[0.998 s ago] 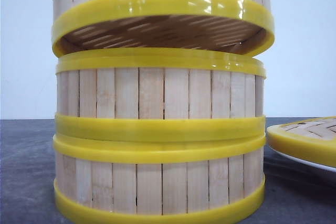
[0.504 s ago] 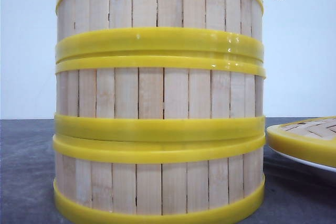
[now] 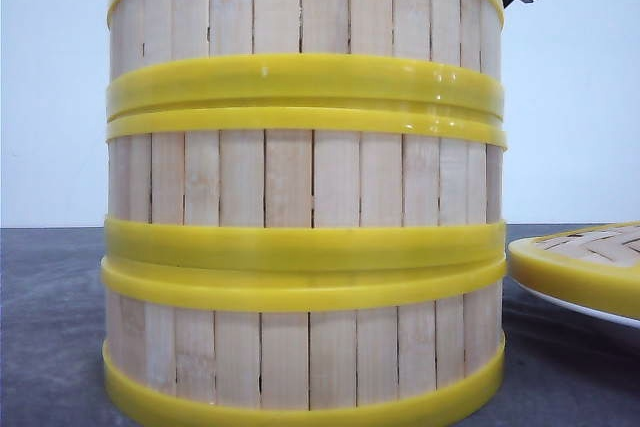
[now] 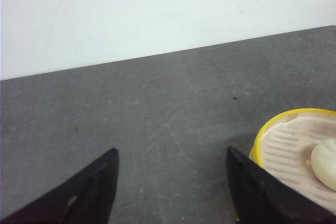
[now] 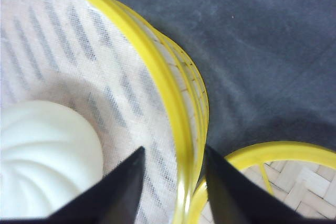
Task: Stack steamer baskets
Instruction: 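Lower the basket with the right gripper onto the two-basket stack, then open the right gripper and withdraw it from the stack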
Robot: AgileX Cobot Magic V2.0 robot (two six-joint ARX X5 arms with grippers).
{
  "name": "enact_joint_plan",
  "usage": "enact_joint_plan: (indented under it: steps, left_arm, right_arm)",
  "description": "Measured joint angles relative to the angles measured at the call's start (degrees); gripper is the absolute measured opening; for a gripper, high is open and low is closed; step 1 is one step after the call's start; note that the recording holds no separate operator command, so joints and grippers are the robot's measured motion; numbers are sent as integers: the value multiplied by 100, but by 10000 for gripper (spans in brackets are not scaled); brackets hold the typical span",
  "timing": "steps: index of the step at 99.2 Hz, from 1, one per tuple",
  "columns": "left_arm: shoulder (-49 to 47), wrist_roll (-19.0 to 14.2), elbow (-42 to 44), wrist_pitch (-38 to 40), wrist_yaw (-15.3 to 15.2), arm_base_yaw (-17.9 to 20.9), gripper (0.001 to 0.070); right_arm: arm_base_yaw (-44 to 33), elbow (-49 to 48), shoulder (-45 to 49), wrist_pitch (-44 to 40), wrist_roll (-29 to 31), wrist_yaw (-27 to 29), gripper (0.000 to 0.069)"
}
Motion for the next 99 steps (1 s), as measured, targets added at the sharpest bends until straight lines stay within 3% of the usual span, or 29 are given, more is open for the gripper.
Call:
enact_joint_plan:
  steps: [23, 42, 49, 65, 99]
  left_arm:
    - [-2, 0, 0, 0, 0, 0, 384]
    - [-2, 0, 0, 2, 0, 0, 384]
    - [-2, 0, 0, 0, 0, 0, 384]
    - [-2, 0, 0, 0, 0, 0, 384]
    - [-9, 0, 0, 46, 0, 0, 384]
  right_arm:
    - [0, 157, -2, 20, 0, -223, 253]
    - [-2, 1224, -2, 240, -33, -199, 253]
    - [-31, 1598, -44, 179, -142, 138, 253]
    - [-273, 1633, -374, -240, -398, 1589, 253]
    - [-1338, -1241, -1810, -245, -459, 1716, 253]
